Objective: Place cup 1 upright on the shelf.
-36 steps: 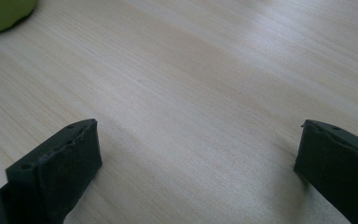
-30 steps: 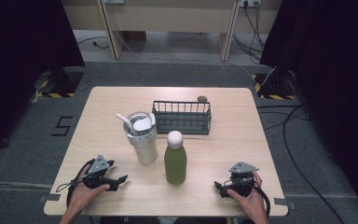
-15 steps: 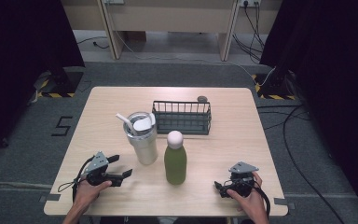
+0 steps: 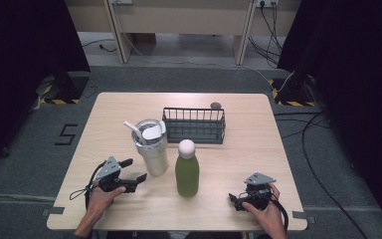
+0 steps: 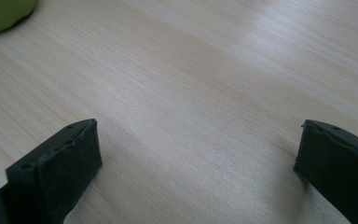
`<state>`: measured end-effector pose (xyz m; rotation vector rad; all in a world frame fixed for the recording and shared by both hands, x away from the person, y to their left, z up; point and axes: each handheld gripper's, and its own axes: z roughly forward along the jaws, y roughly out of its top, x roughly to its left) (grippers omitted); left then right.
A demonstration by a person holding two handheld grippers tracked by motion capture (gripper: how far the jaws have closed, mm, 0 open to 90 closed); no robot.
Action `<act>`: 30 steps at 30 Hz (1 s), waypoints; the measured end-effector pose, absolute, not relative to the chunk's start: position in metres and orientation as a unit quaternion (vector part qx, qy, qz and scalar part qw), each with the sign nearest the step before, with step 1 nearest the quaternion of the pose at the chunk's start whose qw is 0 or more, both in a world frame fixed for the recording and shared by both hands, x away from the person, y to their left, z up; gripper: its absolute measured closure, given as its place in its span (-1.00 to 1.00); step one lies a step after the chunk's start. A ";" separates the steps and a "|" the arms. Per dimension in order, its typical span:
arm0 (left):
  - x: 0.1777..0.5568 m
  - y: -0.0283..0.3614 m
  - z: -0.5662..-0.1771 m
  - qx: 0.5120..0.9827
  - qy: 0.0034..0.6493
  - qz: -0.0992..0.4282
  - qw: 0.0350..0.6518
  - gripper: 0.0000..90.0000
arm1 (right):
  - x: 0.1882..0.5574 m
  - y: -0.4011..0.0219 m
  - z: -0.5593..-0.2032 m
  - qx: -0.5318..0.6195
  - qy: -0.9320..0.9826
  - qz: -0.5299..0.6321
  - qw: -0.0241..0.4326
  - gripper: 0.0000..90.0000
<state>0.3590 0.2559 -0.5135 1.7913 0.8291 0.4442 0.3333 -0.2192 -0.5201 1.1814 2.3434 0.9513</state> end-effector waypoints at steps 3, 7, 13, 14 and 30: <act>0.362 0.252 -0.514 0.753 0.343 0.187 0.530 -0.67 | 0.333 -0.219 -0.520 0.417 0.827 0.336 0.174 -0.99; 0.365 0.248 -0.513 0.752 0.341 0.190 0.531 -0.67 | 0.333 -0.219 -0.520 0.417 0.827 0.336 0.174 -0.99; 0.369 0.240 -0.514 0.756 0.333 0.192 0.530 -0.67 | 0.333 -0.219 -0.520 0.417 0.827 0.336 0.174 -0.99; 0.371 0.238 -0.514 0.754 0.334 0.193 0.531 -0.67 | 0.333 -0.219 -0.520 0.417 0.827 0.336 0.174 -0.99; 0.382 0.227 -0.512 0.749 0.326 0.199 0.542 -0.67 | 0.333 -0.219 -0.520 0.417 0.827 0.335 0.174 -0.99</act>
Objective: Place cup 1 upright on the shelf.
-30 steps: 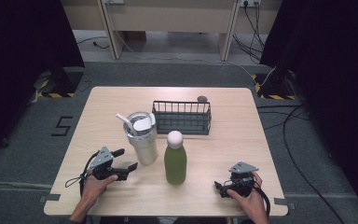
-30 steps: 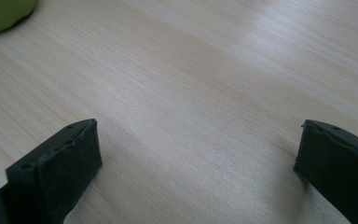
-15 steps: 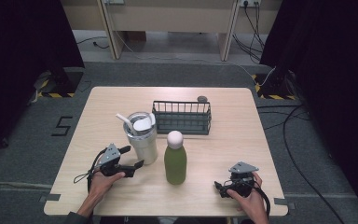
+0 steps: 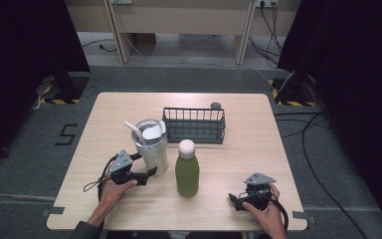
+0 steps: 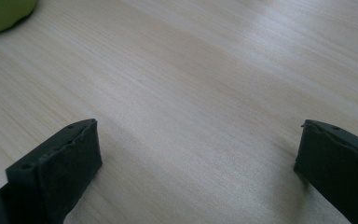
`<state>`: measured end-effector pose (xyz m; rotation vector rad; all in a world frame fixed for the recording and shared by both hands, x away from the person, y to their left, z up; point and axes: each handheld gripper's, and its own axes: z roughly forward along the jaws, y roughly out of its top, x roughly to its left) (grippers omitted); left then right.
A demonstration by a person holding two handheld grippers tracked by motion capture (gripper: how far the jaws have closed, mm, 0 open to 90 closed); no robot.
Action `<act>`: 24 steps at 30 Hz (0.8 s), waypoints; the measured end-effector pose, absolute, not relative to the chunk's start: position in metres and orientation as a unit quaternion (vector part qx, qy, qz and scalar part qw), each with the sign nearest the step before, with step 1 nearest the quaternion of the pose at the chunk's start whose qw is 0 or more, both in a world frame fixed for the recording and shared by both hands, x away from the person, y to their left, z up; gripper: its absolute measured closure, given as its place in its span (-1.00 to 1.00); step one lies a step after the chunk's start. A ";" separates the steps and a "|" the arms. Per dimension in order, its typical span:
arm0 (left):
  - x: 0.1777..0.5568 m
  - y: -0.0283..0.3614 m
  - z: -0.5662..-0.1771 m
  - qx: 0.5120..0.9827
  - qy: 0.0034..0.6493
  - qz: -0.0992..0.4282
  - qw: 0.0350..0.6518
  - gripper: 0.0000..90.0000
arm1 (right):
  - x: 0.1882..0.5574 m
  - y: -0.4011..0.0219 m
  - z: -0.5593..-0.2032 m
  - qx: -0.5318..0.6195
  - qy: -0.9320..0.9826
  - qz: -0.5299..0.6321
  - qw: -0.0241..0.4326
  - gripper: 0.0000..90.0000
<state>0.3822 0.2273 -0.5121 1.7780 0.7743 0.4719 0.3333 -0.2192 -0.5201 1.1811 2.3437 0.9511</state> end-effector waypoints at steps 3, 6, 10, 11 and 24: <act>0.385 0.224 -0.513 0.746 0.325 0.198 0.546 -0.68 | 0.333 -0.219 -0.520 0.417 0.827 0.336 0.174 -0.99; 0.386 0.222 -0.513 0.746 0.324 0.201 0.546 -0.70 | 0.333 -0.219 -0.520 0.416 0.827 0.336 0.174 -0.99; 0.388 0.219 -0.514 0.742 0.325 0.203 0.550 -0.73 | 0.333 -0.219 -0.520 0.416 0.827 0.336 0.174 -0.99; 0.389 0.218 -0.514 0.741 0.325 0.204 0.551 -0.73 | 0.333 -0.219 -0.520 0.416 0.827 0.336 0.174 -0.99; 0.398 0.210 -0.519 0.723 0.331 0.201 0.572 -0.81 | 0.333 -0.219 -0.520 0.416 0.827 0.336 0.174 -0.99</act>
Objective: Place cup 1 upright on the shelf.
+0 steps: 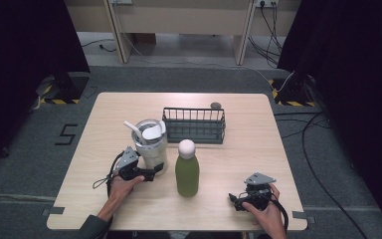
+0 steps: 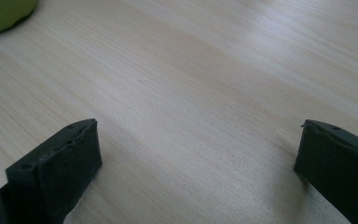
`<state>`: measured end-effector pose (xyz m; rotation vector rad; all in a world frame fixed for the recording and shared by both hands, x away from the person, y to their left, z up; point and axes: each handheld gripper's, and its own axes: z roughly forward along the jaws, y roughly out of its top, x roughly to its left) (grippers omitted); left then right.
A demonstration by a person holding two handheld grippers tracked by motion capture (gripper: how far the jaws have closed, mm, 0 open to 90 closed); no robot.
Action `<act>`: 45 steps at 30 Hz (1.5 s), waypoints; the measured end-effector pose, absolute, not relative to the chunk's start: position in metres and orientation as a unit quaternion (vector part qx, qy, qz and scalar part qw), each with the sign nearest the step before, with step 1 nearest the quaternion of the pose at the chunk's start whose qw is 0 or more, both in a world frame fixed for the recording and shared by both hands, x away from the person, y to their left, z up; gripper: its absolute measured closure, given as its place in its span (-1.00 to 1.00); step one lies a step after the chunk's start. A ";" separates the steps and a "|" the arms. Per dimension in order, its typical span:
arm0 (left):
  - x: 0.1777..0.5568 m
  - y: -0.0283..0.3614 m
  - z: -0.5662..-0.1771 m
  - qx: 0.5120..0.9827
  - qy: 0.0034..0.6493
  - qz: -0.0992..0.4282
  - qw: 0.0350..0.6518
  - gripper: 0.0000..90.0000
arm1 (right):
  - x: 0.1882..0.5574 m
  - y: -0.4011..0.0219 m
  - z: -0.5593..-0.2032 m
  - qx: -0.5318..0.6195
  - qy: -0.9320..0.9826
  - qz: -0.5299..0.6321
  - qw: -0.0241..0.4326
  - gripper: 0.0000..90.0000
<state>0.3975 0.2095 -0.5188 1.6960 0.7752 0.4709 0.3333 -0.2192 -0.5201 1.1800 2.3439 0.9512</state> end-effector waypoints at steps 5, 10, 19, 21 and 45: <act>0.400 0.207 -0.519 0.716 0.333 0.199 0.580 -0.82 | 0.333 -0.219 -0.520 0.417 0.827 0.336 0.174 -0.99; 0.402 0.205 -0.519 0.711 0.333 0.200 0.586 -0.83 | 0.333 -0.219 -0.520 0.416 0.827 0.336 0.174 -0.99; 0.403 0.204 -0.519 0.709 0.326 0.207 0.590 -0.80 | 0.333 -0.219 -0.520 0.416 0.827 0.335 0.173 -0.99; 0.403 0.205 -0.519 0.711 0.320 0.211 0.590 -0.79 | 0.333 -0.219 -0.520 0.416 0.828 0.335 0.173 -0.99; 0.406 0.206 -0.491 0.720 0.298 0.197 0.595 -0.77 | 0.333 -0.219 -0.520 0.414 0.828 0.336 0.173 -0.99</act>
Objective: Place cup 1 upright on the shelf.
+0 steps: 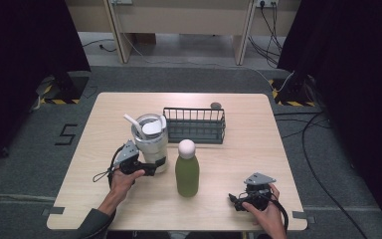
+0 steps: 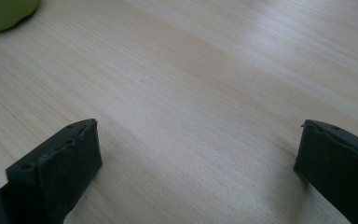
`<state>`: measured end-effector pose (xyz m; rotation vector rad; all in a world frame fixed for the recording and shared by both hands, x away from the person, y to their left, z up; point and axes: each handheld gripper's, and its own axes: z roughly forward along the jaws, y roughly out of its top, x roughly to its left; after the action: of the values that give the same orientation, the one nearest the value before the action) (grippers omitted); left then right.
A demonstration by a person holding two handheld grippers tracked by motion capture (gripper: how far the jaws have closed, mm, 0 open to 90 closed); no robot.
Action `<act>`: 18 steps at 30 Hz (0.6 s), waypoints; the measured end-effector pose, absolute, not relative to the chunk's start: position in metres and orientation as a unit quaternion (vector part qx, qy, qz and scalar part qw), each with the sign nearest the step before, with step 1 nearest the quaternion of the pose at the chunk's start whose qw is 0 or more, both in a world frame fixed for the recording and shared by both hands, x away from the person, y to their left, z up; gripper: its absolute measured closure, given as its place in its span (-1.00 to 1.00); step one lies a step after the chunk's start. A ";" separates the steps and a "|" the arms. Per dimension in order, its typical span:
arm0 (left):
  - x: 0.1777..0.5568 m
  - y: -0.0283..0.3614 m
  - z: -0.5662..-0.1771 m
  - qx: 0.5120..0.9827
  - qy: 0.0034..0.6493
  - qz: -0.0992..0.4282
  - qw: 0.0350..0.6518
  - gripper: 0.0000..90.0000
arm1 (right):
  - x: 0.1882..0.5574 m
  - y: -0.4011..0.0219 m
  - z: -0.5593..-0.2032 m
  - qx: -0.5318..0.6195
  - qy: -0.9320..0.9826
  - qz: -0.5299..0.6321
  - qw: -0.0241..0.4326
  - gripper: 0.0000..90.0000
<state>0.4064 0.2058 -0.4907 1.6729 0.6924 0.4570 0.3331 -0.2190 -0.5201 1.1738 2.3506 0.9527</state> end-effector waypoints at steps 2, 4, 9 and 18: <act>0.407 0.206 -0.485 0.724 0.294 0.203 0.589 -0.77 | 0.333 -0.219 -0.520 0.414 0.828 0.336 0.173 -0.99; 0.408 0.205 -0.479 0.728 0.290 0.206 0.586 -0.77 | 0.333 -0.219 -0.520 0.414 0.828 0.336 0.173 -0.99; 0.413 0.200 -0.465 0.728 0.284 0.210 0.588 -0.77 | 0.333 -0.219 -0.520 0.414 0.828 0.336 0.173 -0.99; 0.428 0.190 -0.440 0.736 0.276 0.208 0.582 -0.77 | 0.333 -0.219 -0.520 0.414 0.828 0.336 0.173 -0.99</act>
<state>0.4282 0.1898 -0.4402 1.7192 0.6435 0.4868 0.3331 -0.2190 -0.5201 1.1737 2.3505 0.9525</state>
